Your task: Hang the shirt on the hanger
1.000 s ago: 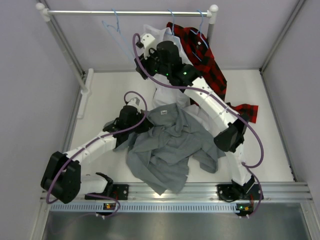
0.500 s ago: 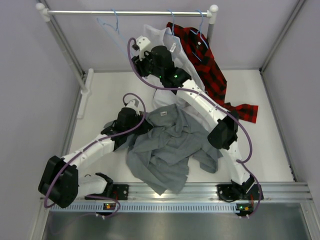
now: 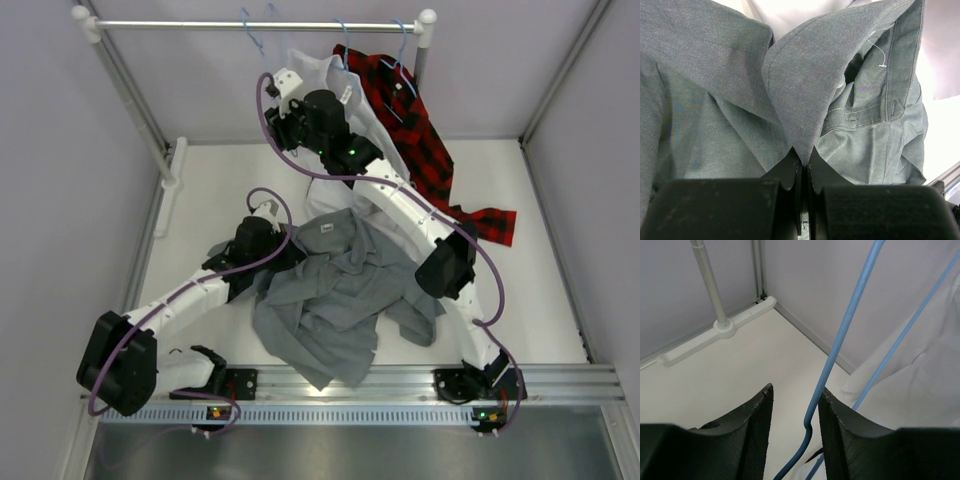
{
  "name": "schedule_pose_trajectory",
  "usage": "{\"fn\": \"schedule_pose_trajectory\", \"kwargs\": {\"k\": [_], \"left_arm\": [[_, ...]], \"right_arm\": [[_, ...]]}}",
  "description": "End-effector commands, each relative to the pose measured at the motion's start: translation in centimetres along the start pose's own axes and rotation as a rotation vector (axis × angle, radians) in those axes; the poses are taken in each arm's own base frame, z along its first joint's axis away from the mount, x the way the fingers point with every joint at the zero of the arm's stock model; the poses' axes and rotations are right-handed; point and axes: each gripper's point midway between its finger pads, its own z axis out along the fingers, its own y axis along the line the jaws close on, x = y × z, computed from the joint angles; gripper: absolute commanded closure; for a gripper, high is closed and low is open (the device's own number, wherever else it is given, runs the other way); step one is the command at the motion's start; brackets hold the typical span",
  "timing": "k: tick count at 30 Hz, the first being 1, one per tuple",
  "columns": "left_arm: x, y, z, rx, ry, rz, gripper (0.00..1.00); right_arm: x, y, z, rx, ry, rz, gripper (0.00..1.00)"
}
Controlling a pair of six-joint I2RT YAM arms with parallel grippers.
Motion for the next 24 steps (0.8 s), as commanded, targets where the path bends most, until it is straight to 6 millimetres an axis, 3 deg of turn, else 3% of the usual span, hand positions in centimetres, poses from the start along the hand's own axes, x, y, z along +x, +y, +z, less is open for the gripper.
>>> {"fn": "schedule_pose_trajectory", "kwargs": {"k": [1, 4, 5, 6, 12, 16, 20, 22, 24], "left_arm": [[-1.3, -1.3, -0.2, 0.065, -0.050, 0.028, 1.00], [-1.2, -1.3, -0.2, 0.066, -0.045, 0.026, 1.00], [-1.2, -1.3, -0.1, 0.065, -0.043, 0.027, 1.00], [-1.0, -1.2, -0.1, 0.061, -0.041, 0.026, 1.00], [-0.8, -1.0, 0.0, 0.060, -0.034, 0.024, 1.00], [-0.8, -1.0, -0.1, 0.063, -0.033, 0.024, 1.00], [-0.8, -1.1, -0.2, 0.066, -0.037, 0.025, 1.00], [-0.8, -1.2, -0.3, 0.068, -0.037, 0.027, 1.00], [-0.7, -1.1, -0.2, 0.067, -0.034, 0.027, 1.00]], "right_arm": [[-5.8, -1.9, -1.3, 0.044, -0.162, 0.013, 0.78], [-6.6, -1.6, -1.7, 0.034, -0.181, 0.016, 0.89], [-7.2, -1.8, -2.0, 0.039, -0.194, 0.020, 0.99], [-7.5, -1.9, -2.2, 0.040, -0.200, 0.020, 1.00], [-8.2, -2.0, -3.5, 0.044, -0.209, 0.005, 1.00], [-7.5, -2.1, -3.7, 0.054, -0.187, -0.007, 1.00], [-6.8, -2.1, -3.7, 0.054, -0.168, -0.023, 0.94], [-6.6, -2.3, -3.7, 0.061, -0.163, -0.023, 0.84], [-6.5, -2.5, -3.7, 0.070, -0.161, -0.025, 0.83]]}}
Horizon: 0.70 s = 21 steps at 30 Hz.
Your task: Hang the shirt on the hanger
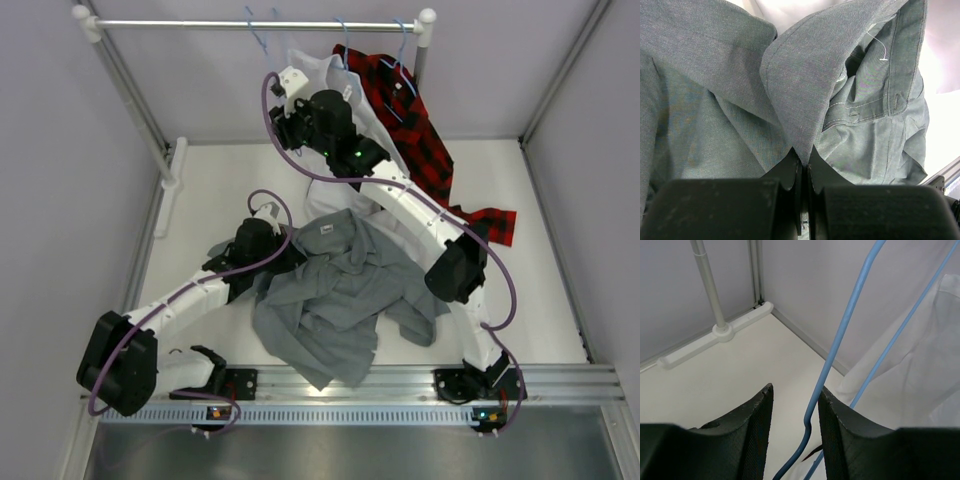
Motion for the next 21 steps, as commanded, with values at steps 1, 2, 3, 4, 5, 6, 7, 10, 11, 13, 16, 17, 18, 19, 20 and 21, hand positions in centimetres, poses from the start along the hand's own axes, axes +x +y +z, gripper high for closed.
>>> {"fn": "schedule_pose_trajectory", "kwargs": {"k": [1, 2, 3, 4, 5, 6, 7, 10, 11, 13, 16, 17, 18, 19, 20, 21], "left_arm": [[-1.4, -1.3, -0.3, 0.061, -0.056, 0.029, 1.00], [-1.4, -1.3, -0.3, 0.061, -0.056, 0.029, 1.00], [-1.3, -1.2, -0.3, 0.060, -0.055, 0.029, 1.00], [-1.3, -1.1, -0.3, 0.058, -0.055, 0.028, 1.00], [-1.3, -1.2, -0.3, 0.058, -0.057, 0.028, 1.00], [-1.3, -1.1, -0.3, 0.056, -0.057, 0.028, 1.00], [-1.4, -1.2, -0.3, 0.058, -0.059, 0.028, 1.00], [-1.3, -1.1, -0.2, 0.057, -0.054, 0.028, 1.00], [-1.3, -1.1, -0.2, 0.056, -0.055, 0.028, 1.00], [-1.3, -1.1, -0.2, 0.055, -0.056, 0.027, 1.00], [-1.2, -0.9, -0.1, 0.052, -0.052, 0.026, 1.00], [-1.1, -1.0, -0.1, 0.053, -0.051, 0.027, 1.00], [-1.2, -0.9, 0.0, 0.052, -0.052, 0.026, 1.00], [-1.1, -0.9, 0.0, 0.052, -0.050, 0.027, 1.00], [-1.1, -0.9, 0.0, 0.053, -0.047, 0.025, 1.00], [-1.0, -1.0, 0.0, 0.055, -0.046, 0.025, 1.00]], "right_arm": [[-5.3, -2.1, -2.0, 0.052, -0.130, -0.023, 0.83], [-5.0, -2.8, -2.0, 0.087, -0.120, -0.022, 0.82], [-4.9, -2.8, -1.9, 0.089, -0.118, -0.025, 0.81], [-4.7, -2.9, -1.8, 0.092, -0.113, -0.029, 0.80], [-4.5, -3.1, -1.8, 0.106, -0.108, -0.030, 0.73], [-4.2, -3.2, -1.8, 0.115, -0.100, -0.031, 0.66], [-3.9, -3.3, -1.7, 0.120, -0.095, -0.032, 0.62], [-4.1, -3.3, -2.0, 0.121, -0.097, -0.033, 0.51], [-4.1, -3.1, -2.0, 0.105, -0.098, -0.034, 0.50], [-4.2, -2.8, -2.1, 0.090, -0.102, -0.031, 0.50], [-4.9, -2.3, -2.7, 0.065, -0.121, -0.023, 0.45], [-4.8, -2.4, -2.7, 0.066, -0.119, -0.023, 0.50], [-4.7, -2.5, -2.6, 0.069, -0.117, -0.021, 0.51], [-4.6, -2.6, -2.6, 0.076, -0.116, -0.022, 0.51], [-4.4, -2.9, -2.5, 0.092, -0.109, -0.024, 0.54], [-4.3, -2.9, -2.4, 0.094, -0.107, -0.029, 0.58]]}}
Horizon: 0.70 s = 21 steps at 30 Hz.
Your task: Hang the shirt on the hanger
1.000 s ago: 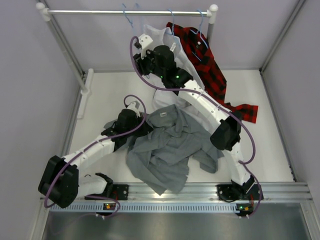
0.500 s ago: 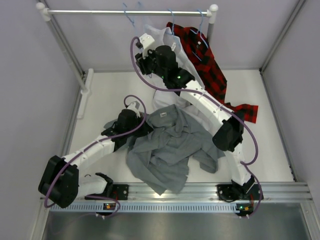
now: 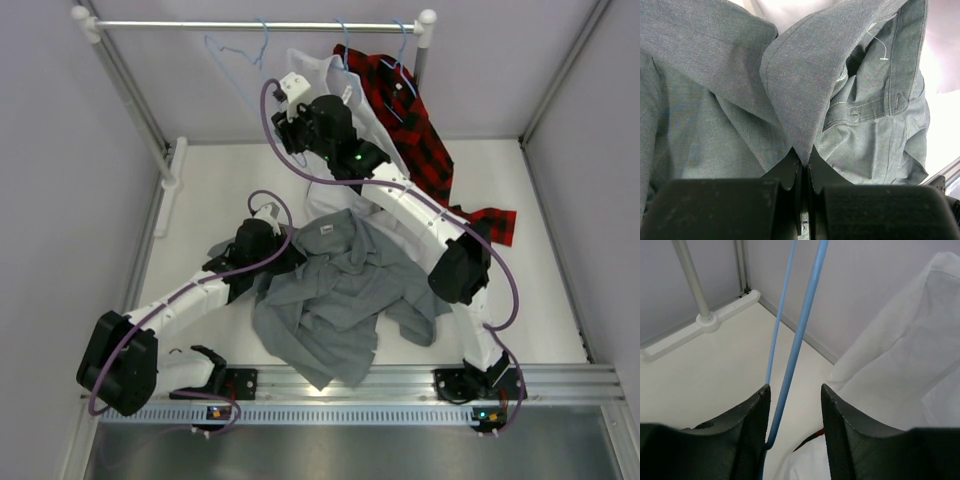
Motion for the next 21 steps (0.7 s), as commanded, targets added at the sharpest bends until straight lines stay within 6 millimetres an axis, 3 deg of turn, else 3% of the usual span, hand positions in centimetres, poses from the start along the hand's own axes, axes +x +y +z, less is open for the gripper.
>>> {"fn": "schedule_pose_trajectory", "kwargs": {"k": [1, 4, 10, 21], "left_arm": [[-1.2, -1.1, 0.0, 0.055, -0.046, 0.024, 1.00], [-1.1, -0.9, -0.1, 0.052, -0.048, 0.025, 1.00], [-1.0, -0.9, -0.1, 0.055, -0.046, 0.022, 1.00], [-0.6, -0.9, 0.2, 0.061, -0.037, 0.019, 1.00]], "right_arm": [[-6.0, -2.4, -2.3, 0.052, -0.146, 0.000, 0.59], [-6.1, -2.4, -2.5, 0.045, -0.147, 0.003, 0.68], [-6.4, -2.6, -2.8, 0.043, -0.149, -0.004, 0.68], [-6.8, -2.9, -4.0, 0.038, -0.145, -0.021, 0.39]]}}
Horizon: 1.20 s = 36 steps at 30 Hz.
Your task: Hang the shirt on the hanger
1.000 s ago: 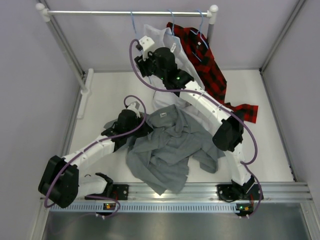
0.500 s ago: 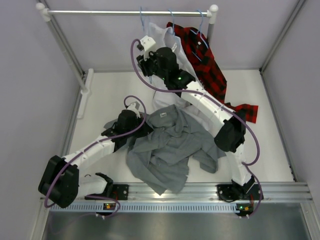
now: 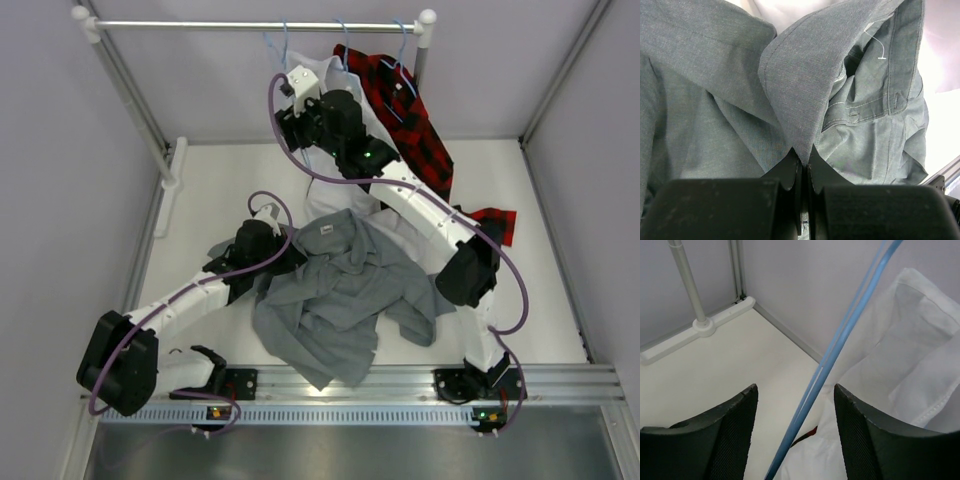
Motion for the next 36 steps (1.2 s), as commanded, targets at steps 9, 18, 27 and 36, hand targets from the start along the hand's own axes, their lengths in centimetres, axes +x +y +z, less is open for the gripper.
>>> {"fn": "schedule_pose_trajectory", "kwargs": {"k": [9, 18, 27, 36], "left_arm": [[-0.8, -0.9, 0.1, 0.054, -0.035, 0.017, 1.00], [-0.6, -0.7, 0.0, 0.053, -0.034, 0.020, 1.00], [-0.3, -0.7, 0.2, 0.062, -0.026, 0.014, 1.00], [-0.5, -0.8, 0.1, 0.065, -0.032, 0.016, 1.00]], "right_arm": [[-3.9, -2.7, -2.3, 0.075, -0.079, -0.026, 0.55], [-3.2, -4.5, -3.5, 0.137, -0.044, -0.040, 0.60], [-3.7, -5.6, -5.3, 0.181, -0.020, -0.063, 0.61], [-2.1, -5.8, -5.2, 0.190, 0.034, -0.055, 0.69]]}}
